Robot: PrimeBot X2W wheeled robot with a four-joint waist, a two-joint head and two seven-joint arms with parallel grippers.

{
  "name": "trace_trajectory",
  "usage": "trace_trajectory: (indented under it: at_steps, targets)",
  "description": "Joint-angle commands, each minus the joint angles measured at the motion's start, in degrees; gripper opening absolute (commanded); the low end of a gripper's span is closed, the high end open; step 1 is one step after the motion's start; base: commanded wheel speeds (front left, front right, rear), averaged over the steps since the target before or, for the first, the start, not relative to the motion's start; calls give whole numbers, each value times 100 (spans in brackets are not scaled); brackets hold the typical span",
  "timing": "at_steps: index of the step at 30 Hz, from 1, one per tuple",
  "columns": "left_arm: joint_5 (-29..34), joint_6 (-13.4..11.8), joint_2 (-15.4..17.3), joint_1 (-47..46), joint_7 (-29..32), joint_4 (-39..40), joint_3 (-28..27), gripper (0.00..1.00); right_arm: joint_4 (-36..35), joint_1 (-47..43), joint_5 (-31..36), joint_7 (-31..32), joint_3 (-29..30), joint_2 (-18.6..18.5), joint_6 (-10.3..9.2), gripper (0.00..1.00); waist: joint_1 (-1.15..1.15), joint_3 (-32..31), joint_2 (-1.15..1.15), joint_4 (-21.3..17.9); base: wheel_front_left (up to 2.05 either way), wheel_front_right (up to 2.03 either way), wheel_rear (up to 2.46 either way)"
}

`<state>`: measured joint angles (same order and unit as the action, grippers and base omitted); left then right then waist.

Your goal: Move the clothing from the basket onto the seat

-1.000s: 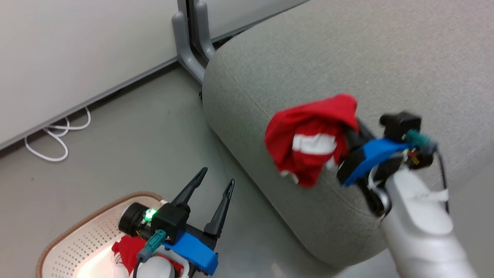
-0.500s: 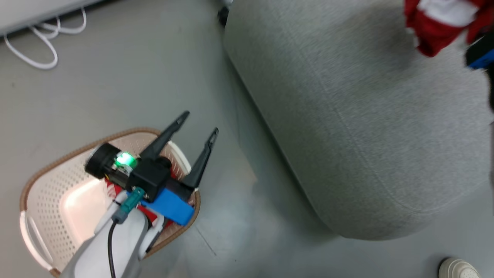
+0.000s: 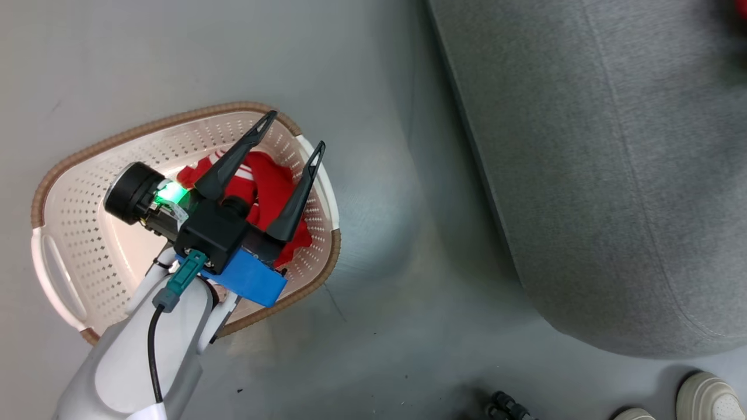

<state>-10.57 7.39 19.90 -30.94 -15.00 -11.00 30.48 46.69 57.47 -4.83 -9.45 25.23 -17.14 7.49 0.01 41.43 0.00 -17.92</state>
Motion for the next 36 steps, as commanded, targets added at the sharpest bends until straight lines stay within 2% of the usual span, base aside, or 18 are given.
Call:
trace_trajectory:
  at_steps: [1,11,12,15,16,17,18,26,36]
  targets:
    - [18,12,1,-109,-28,9,-1,100,86,-60,14,-71,52,16,1,0,-1,65,0,87,0,0,0]
    - [-3,12,-116,-175,-28,-81,68,100,558,-7,78,-305,75,88,1,0,-1,14,0,181,0,0,0]
    - [-2,12,-123,-176,-28,-87,66,100,590,3,80,-326,78,78,1,5,-1,5,0,182,0,0,0]
    - [-9,12,-135,-168,-28,-107,80,100,683,27,38,-356,88,71,1,29,-1,-25,0,195,0,0,0]
    - [-18,12,-140,-168,-28,-116,85,100,705,26,44,-375,86,55,1,42,-1,-38,0,200,0,0,0]
    - [-29,12,-144,-169,-28,-120,83,100,720,25,51,-390,82,47,1,62,-1,-52,0,204,0,0,0]
    - [-41,12,-158,-159,-28,-137,70,100,743,11,71,-401,65,46,1,100,-1,-98,0,208,0,0,0]
    - [-106,12,-311,-59,-28,-213,39,100,769,-230,109,-487,-10,70,1,100,-1,-450,0,270,0,0,0]
    - [-435,12,-743,471,-28,-455,-29,100,529,-1023,259,-481,-431,29,1,100,-1,-1672,0,589,0,0,0]
